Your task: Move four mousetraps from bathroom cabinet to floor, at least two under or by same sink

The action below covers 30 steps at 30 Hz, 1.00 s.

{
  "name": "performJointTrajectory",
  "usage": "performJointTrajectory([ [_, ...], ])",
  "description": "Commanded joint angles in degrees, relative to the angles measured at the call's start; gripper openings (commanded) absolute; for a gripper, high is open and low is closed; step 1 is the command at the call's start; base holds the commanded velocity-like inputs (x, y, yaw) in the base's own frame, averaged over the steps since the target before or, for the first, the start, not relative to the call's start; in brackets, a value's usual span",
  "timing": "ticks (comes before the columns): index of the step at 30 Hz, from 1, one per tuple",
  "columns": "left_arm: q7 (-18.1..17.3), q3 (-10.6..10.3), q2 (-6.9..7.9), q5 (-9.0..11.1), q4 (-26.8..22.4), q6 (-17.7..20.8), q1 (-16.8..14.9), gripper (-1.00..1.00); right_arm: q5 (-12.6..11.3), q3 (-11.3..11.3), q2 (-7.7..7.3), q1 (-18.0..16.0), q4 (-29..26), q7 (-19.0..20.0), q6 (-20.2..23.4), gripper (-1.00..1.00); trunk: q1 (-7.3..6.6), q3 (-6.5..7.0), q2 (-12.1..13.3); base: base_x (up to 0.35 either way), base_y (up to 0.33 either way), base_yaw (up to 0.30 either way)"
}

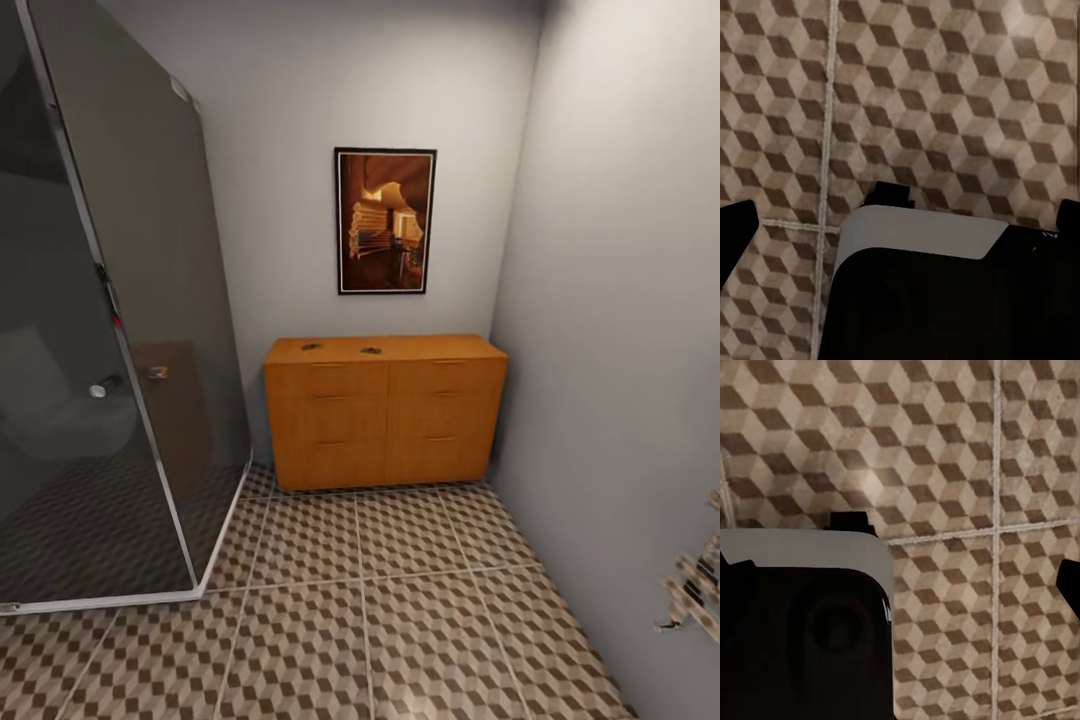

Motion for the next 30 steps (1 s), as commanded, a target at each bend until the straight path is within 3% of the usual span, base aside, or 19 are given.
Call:
performJointTrajectory([
  [1, 0.19, -0.49, -0.02, 0.43, 0.04, -0.17, -0.04, 1.00, 0.54, -0.48, 0.00, -0.07, 0.17, -0.26, -0.30, 1.00, 0.03, -0.06, -0.03, 0.325, 0.000, 0.000],
  [30, 0.19, -0.45, -0.02, 0.43, 0.04, -0.17, -0.04, 1.00, 0.37, -0.64, 0.00, -0.07, 0.17, -0.26, -0.32, 1.00, 0.03, -0.06, -0.03, 0.325, 0.000, 0.000],
])
